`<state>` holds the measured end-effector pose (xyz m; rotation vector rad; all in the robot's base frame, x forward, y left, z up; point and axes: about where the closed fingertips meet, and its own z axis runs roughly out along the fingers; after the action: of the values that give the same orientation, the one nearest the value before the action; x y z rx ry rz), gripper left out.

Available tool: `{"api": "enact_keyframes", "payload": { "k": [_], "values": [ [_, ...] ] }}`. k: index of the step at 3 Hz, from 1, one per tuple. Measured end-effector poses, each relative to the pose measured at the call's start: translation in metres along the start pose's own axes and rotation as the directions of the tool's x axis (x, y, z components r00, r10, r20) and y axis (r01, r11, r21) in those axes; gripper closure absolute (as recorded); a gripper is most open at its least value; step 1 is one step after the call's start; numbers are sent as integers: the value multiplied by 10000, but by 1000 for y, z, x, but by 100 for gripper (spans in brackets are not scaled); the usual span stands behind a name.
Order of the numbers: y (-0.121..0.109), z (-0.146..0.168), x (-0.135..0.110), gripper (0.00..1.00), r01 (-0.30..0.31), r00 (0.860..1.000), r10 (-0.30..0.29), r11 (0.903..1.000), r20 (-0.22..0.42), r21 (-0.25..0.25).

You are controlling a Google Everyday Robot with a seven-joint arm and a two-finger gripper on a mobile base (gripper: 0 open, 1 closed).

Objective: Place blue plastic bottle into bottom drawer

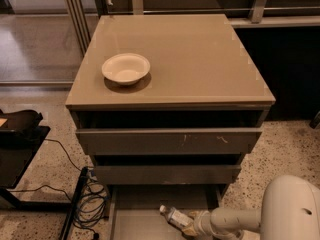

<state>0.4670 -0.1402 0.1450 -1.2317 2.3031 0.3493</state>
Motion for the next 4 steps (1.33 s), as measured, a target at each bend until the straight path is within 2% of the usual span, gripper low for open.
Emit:
{"api": "enact_keyframes", "payload": {
  "k": [1, 4],
  "values": [
    [0, 0, 0, 82, 0, 10000, 0, 10000, 0, 0],
    [0, 0, 0, 12, 0, 10000, 0, 10000, 0, -1]
  ]
}}
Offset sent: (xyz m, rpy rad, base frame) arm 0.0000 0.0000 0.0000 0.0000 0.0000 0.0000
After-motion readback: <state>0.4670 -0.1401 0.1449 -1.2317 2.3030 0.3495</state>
